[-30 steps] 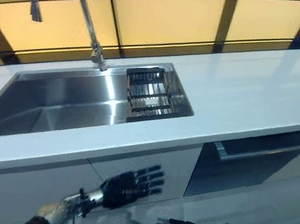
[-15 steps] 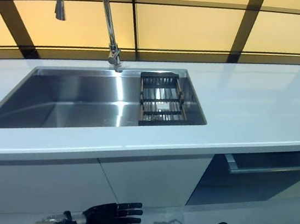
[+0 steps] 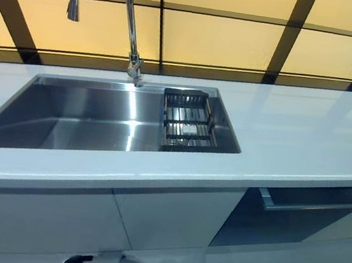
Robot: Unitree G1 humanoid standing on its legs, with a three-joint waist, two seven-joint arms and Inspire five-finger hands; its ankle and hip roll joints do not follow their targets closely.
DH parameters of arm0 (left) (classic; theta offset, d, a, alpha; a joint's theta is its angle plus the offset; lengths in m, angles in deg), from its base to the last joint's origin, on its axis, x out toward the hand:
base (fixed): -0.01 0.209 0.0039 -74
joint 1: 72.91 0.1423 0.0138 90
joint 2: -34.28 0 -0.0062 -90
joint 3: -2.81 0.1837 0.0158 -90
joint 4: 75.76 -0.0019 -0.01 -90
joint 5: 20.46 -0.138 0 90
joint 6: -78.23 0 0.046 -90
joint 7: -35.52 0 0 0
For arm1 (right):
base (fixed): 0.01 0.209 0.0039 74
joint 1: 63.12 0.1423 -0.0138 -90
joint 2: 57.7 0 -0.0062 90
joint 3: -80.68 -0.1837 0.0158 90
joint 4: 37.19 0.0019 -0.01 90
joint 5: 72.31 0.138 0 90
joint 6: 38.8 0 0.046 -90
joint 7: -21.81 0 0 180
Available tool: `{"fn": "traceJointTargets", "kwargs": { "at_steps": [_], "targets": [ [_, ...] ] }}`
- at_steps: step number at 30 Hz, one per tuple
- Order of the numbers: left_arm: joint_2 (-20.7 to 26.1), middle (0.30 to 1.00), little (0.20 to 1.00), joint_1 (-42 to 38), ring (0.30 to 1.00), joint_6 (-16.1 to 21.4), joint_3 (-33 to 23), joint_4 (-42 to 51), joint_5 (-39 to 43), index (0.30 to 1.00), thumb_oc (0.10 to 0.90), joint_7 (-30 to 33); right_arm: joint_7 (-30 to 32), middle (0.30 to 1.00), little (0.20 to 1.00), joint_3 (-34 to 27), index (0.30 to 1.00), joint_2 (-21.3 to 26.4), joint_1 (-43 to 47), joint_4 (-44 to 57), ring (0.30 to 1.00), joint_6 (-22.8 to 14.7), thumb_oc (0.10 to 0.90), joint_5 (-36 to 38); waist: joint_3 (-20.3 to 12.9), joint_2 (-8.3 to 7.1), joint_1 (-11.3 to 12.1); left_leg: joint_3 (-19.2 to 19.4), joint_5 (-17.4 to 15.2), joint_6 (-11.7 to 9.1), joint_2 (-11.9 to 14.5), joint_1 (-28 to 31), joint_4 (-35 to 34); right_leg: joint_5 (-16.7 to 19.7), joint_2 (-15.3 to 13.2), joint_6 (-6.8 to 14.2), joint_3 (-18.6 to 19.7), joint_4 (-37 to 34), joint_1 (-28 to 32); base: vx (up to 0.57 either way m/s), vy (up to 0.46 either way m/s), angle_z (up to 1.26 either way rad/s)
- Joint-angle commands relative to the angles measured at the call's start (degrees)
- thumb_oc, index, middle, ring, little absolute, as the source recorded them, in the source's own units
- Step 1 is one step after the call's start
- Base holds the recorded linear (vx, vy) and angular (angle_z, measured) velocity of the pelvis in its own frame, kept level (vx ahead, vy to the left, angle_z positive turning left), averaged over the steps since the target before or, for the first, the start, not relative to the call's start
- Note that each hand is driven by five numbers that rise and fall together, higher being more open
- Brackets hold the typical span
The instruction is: Pick up plates and place into dishwasher.
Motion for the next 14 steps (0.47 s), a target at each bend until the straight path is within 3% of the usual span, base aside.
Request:
{"fn": "traceJointTargets", "kwargs": {
  "at_steps": [1,6,14],
  "targets": [
    [-2.1,0.900,0.900,-0.5,0.900,-1.2,2.9,-1.5,-2.4,0.900,0.800,2.2,0.1,0.900,0.900,3.3,0.900,-1.8,2.4,-1.2,0.900,-1.8,0.800,-5.4,2.8,1.83,-0.1,5.7,-6.7,3.3,-4.0,1.3,0.4,-4.3,2.7,0.8,3.5,0.4,1.7,-0.02,0.033,-0.02],
    [-1.5,0.900,0.900,-0.5,0.900,-0.6,3.5,-0.9,-4.8,0.900,0.800,-0.2,0.7,0.900,0.900,4.2,0.900,-1.1,2.6,-0.7,0.900,-2.1,0.800,-4.3,3.3,1.84,0.0,5.4,-6.9,3.3,-4.2,1.3,0.4,-4.6,2.7,0.8,3.2,0.4,1.6,0.00,0.000,0.00],
    [-0.1,0.900,0.900,0.3,0.900,-1.6,2.8,-1.3,-1.2,0.900,0.800,-4.6,0.5,0.900,0.900,4.2,0.900,-0.7,2.0,-0.9,0.900,-2.3,0.800,-4.1,3.8,1.96,-0.3,5.7,-7.3,3.4,-4.3,1.3,0.4,-4.8,2.8,0.9,3.4,0.4,1.5,0.00,0.008,0.00]
  ]
}}
